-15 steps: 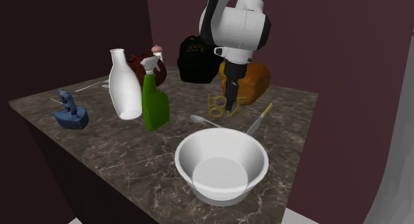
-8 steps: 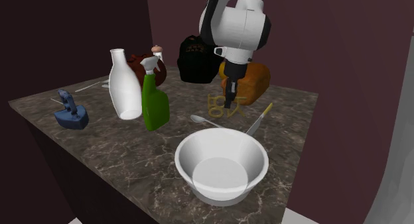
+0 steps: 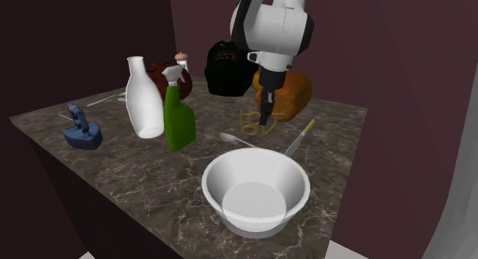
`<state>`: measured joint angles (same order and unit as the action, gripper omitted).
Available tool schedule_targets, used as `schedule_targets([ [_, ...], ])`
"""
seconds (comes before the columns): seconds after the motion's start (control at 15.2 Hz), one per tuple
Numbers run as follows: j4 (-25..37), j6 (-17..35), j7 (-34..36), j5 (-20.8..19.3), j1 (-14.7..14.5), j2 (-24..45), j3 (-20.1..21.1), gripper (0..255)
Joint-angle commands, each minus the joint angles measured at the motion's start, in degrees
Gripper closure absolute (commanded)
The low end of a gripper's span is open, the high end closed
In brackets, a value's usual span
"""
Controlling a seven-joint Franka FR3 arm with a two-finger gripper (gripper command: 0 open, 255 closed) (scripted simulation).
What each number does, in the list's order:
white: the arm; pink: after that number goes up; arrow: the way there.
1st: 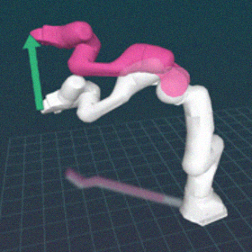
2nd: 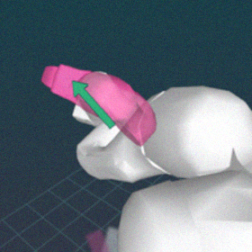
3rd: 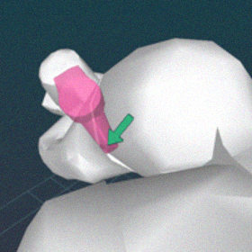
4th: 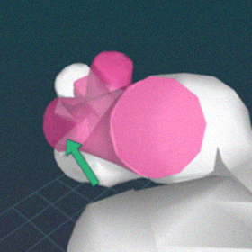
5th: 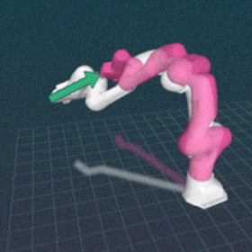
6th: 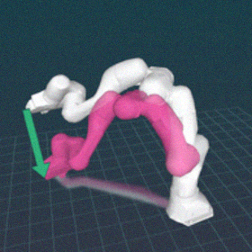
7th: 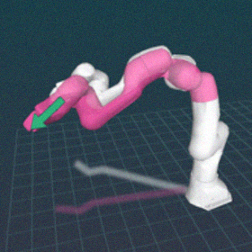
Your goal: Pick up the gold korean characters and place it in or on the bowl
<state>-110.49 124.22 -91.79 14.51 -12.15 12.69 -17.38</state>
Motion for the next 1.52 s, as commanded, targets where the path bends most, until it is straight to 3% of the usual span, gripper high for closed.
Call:
schedule_targets([
  [0.0,0.62,-1.21,1.55,-1.56,-0.59,-1.0,-0.16,0],
  [0.33,4.78,-7.65,8.23,-8.23,-3.1,-4.8,-0.2,0],
  [0.86,1.62,-2.44,7.56,-7.22,-3.06,-2.61,0.07,0],
  [1.32,1.64,-2.45,7.55,-7.21,-3.06,-2.6,0.07,0],
  [1.39,1.64,-2.45,7.55,-7.21,-3.06,-2.6,0.07,255],
  [1.45,1.64,-2.45,7.55,-7.21,-3.06,-2.6,0.07,255],
])
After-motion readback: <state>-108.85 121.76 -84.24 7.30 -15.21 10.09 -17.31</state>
